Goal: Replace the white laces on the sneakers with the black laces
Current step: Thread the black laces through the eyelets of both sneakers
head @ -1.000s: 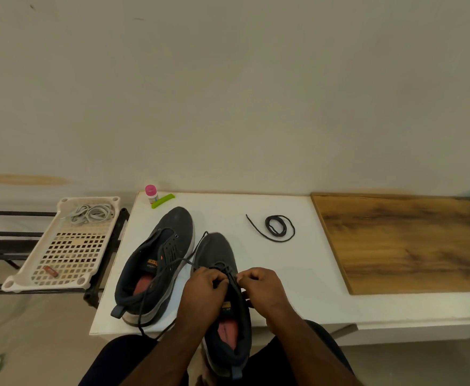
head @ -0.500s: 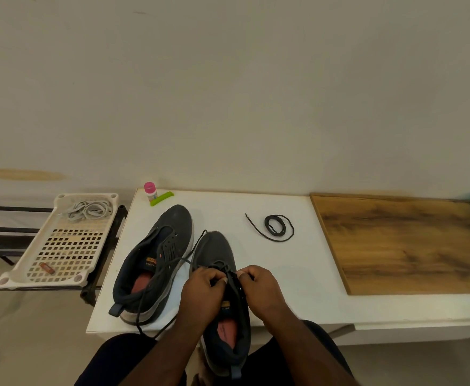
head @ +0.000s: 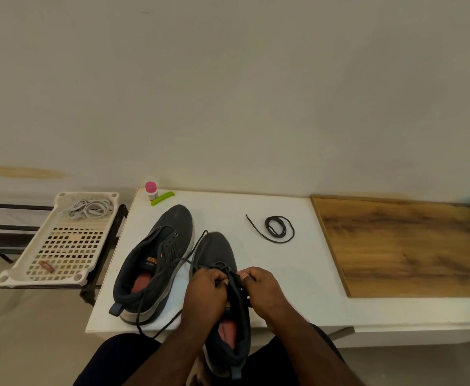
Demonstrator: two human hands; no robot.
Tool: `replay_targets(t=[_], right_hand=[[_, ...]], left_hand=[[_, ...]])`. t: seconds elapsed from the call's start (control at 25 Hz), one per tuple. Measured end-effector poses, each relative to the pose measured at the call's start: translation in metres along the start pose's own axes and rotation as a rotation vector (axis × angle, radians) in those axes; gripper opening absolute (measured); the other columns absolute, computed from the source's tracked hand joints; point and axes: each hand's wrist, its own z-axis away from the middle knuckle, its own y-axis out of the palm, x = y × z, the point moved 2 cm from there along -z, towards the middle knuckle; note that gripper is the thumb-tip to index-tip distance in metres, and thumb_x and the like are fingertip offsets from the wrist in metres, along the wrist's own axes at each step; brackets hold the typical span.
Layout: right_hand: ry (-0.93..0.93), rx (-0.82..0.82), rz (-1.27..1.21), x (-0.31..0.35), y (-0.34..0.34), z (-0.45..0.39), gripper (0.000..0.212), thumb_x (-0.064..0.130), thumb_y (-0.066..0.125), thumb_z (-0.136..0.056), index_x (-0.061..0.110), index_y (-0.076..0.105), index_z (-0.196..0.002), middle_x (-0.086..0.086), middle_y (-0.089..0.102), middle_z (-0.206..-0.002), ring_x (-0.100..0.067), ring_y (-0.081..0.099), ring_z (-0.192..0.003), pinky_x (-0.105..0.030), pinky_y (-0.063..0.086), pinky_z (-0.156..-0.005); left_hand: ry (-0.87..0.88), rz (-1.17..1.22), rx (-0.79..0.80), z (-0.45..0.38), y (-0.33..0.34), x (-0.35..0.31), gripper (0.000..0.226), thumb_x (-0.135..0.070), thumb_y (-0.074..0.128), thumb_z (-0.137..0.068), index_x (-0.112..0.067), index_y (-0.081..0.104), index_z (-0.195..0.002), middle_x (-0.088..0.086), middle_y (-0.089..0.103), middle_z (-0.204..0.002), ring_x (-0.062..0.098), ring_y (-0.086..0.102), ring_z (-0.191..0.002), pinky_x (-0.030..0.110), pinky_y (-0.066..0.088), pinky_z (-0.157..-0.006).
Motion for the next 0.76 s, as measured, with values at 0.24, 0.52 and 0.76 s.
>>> replay_targets(t=[0.24, 0.52, 0.76], right_hand=[[-0.050, 0.019, 0.024, 0.000, 0.000, 0.003, 0.026, 0.026, 0.047, -0.103, 0.023, 0.071, -0.095, 0.002, 0.072, -0.092, -0.021, 0.069, -0.090, -0.046, 0.059, -0.087], [0.014, 0.005, -0.051, 0.007, -0.002, 0.004, 0.027, 0.019, 0.047, -0.102, 0.016, 0.073, -0.093, -0.004, 0.072, -0.092, -0.025, 0.069, -0.090, -0.045, 0.060, -0.084], [-0.005, 0.046, -0.129, 0.010, -0.004, 0.011, 0.024, 0.022, 0.054, -0.099, 0.019, 0.076, -0.090, -0.001, 0.074, -0.089, -0.023, 0.070, -0.087, -0.037, 0.062, -0.077]], left_hand=[[0.015, -0.021, -0.021, 0.004, -0.006, -0.006, 0.015, -0.013, 0.059, -0.091, -0.021, 0.069, -0.083, -0.009, 0.059, -0.087, 0.002, 0.054, -0.077, 0.009, 0.035, -0.064], [0.028, -0.014, 0.014, 0.004, -0.008, -0.006, 0.022, -0.013, 0.062, -0.090, -0.030, 0.062, -0.075, -0.008, 0.057, -0.089, 0.002, 0.052, -0.080, 0.008, 0.034, -0.066], [-0.008, -0.021, -0.001, 0.004, -0.007, -0.009, 0.024, -0.009, 0.061, -0.088, -0.028, 0.063, -0.073, -0.009, 0.064, -0.080, 0.003, 0.057, -0.072, 0.010, 0.035, -0.058]])
